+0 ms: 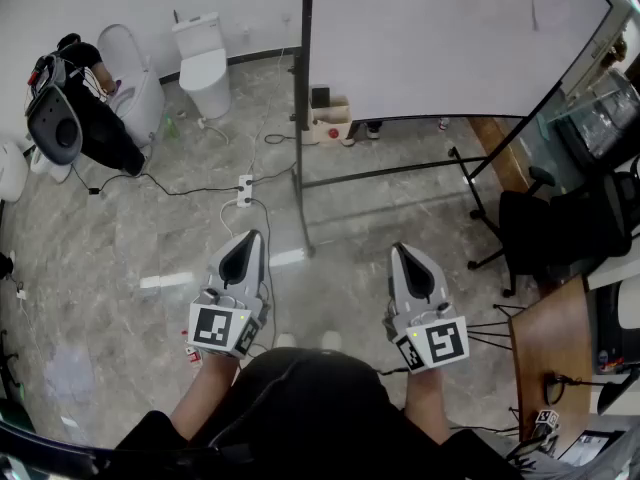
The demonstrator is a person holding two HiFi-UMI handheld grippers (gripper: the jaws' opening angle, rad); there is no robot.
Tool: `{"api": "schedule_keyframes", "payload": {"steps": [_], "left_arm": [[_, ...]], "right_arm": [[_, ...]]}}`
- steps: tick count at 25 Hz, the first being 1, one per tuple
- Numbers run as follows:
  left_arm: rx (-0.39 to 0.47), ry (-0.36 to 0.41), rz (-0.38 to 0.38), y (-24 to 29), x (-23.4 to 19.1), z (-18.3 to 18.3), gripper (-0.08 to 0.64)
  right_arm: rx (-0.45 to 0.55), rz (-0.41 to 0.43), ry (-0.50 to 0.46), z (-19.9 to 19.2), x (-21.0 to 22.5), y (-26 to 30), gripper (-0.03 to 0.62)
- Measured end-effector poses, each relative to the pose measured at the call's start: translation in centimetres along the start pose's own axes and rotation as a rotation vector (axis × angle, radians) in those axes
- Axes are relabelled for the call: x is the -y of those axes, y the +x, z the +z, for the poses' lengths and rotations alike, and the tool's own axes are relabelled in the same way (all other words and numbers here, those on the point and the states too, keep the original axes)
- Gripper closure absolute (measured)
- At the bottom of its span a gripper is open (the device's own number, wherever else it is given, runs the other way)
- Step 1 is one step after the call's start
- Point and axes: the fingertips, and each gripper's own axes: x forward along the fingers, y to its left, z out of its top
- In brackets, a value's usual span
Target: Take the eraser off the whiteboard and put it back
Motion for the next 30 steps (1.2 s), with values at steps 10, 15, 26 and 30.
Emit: {"api": "schedule_keyframes", "payload": {"steps": [10, 15, 26, 30], "left_arm": [[0.012, 0.009, -0.006, 1.5, 1.0, -0.6, 0.555], [0.006, 0.007, 0.009, 2.6, 1.7, -0.6, 0.555], [-0.011, 0.005, 0.057, 4.5, 4.7, -2.2, 0.555], [-0.024, -0.004, 0.076, 5.0, 4.8, -2.5, 0.555]], "right_arm": [[-0.003, 0.021, 0.005, -0.4, 1.8, 0.6, 0.583], [0.011, 0.044, 0.035, -0.5, 2.9, 0.9, 0.583], [-0.012, 0.09, 0.051, -2.3, 6.8, 0.8, 0.583], [-0.019, 0.097, 0.066, -2.6, 7.9, 1.5, 0.583]]}}
